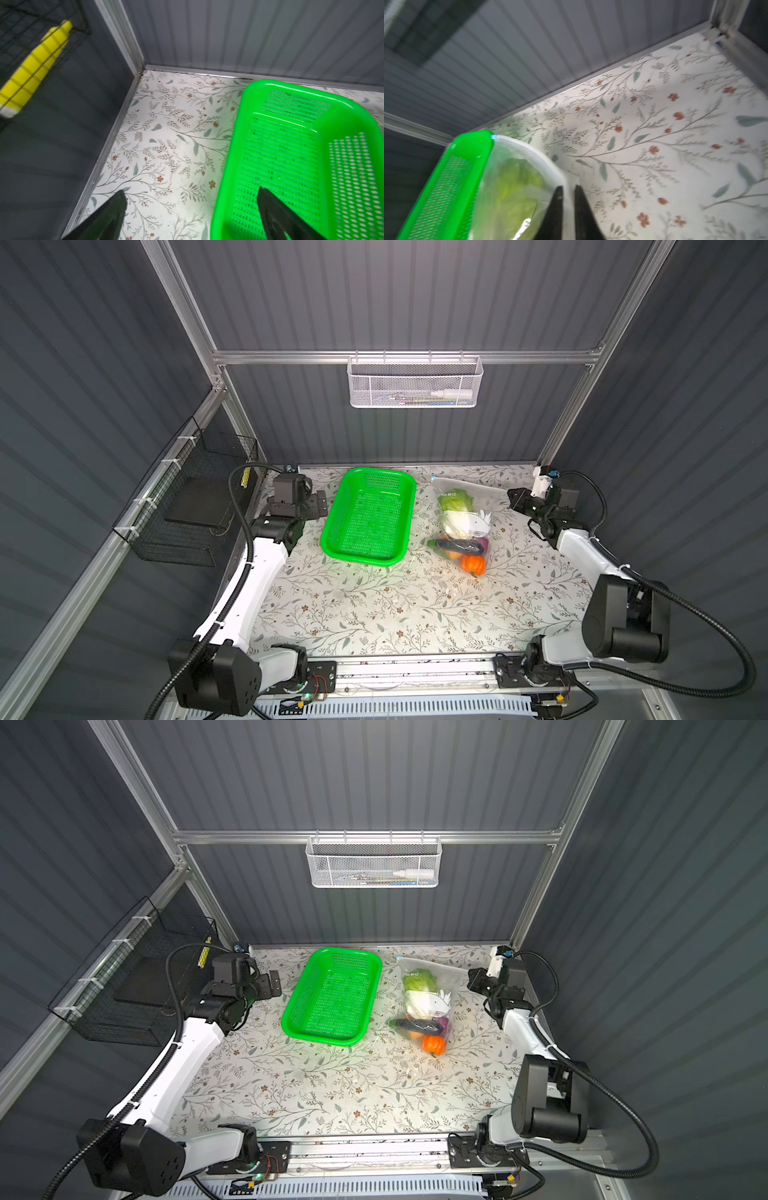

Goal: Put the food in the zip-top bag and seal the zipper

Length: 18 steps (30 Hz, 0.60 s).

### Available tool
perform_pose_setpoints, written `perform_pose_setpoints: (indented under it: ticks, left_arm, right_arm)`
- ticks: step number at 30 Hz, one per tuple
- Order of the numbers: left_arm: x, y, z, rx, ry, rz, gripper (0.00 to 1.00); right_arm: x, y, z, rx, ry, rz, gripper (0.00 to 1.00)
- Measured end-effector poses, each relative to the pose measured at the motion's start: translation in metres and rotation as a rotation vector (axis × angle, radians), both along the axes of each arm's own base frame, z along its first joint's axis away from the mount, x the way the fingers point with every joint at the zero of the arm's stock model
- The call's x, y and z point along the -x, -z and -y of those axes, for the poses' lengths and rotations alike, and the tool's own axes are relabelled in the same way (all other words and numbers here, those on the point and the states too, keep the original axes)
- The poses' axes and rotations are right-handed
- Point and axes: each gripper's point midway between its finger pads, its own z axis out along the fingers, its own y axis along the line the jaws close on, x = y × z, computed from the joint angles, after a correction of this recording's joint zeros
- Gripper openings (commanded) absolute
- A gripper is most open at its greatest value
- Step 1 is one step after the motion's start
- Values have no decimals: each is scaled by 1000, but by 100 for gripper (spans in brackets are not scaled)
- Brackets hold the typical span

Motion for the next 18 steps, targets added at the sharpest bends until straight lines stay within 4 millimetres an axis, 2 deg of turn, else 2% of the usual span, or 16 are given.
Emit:
perform_pose_setpoints:
  ticks: [1, 2, 3, 8, 12, 15, 18]
  left_arm:
    - [1, 5, -7, -3, -19, -5, 100]
    - [2, 10, -13, -5, -36, -11, 100]
    - [3, 17, -19, -8, -51, -22, 100]
    - [16, 56, -43, -19, -117, -66, 100]
    - [27, 80, -58, -34, -166, -67, 100]
    - [35, 99, -68, -63, -207, -68, 100]
    - [44, 121, -73, -98, -217, -62, 100]
  right_arm:
    - [-4, 0, 5, 8, 15, 1, 57]
    - [-7, -1, 10, 15, 33, 3, 95]
    - [-8, -2, 15, 28, 48, 9, 99]
    - [2, -28, 21, 90, 76, 63, 99]
    - [31, -48, 19, 141, 87, 125, 99]
    - [61, -31, 11, 169, 87, 114, 99]
    - [89, 13, -6, 187, 60, 42, 99]
